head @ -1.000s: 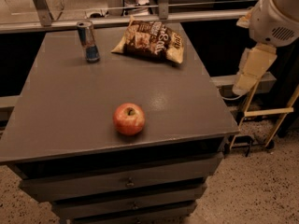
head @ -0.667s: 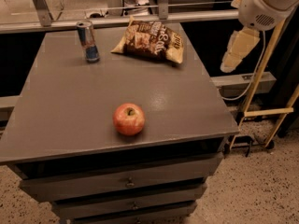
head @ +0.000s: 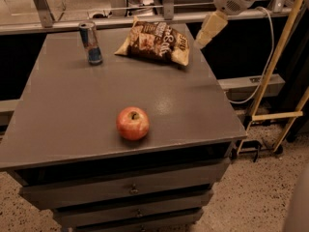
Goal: Move brown chip bag near apple
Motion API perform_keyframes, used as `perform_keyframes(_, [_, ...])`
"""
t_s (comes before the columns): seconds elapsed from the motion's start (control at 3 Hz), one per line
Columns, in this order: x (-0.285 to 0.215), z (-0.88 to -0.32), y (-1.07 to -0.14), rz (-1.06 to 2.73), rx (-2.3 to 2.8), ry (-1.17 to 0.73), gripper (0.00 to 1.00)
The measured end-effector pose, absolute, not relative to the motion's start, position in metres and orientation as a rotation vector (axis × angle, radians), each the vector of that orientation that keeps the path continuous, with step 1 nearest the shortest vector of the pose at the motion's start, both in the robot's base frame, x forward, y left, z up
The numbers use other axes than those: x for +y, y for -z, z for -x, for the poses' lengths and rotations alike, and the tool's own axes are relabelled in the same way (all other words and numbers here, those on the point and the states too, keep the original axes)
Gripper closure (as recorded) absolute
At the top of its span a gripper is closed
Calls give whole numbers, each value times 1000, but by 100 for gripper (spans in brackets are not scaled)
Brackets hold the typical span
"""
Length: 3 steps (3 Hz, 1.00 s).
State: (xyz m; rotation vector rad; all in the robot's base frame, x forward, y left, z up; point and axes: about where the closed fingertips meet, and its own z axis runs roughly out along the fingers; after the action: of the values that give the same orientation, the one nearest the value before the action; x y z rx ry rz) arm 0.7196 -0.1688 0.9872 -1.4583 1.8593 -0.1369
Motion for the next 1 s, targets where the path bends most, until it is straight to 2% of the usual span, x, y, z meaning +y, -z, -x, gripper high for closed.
perform_keyframes(0.33, [-121,-751,-967,1460,1842,-13,0])
perform_keyframes(0.67, [-83,-767,-935,1498,1904,-97,18])
perform_keyframes(1.0, [-60,-776,-888,1528,2029,-184,49])
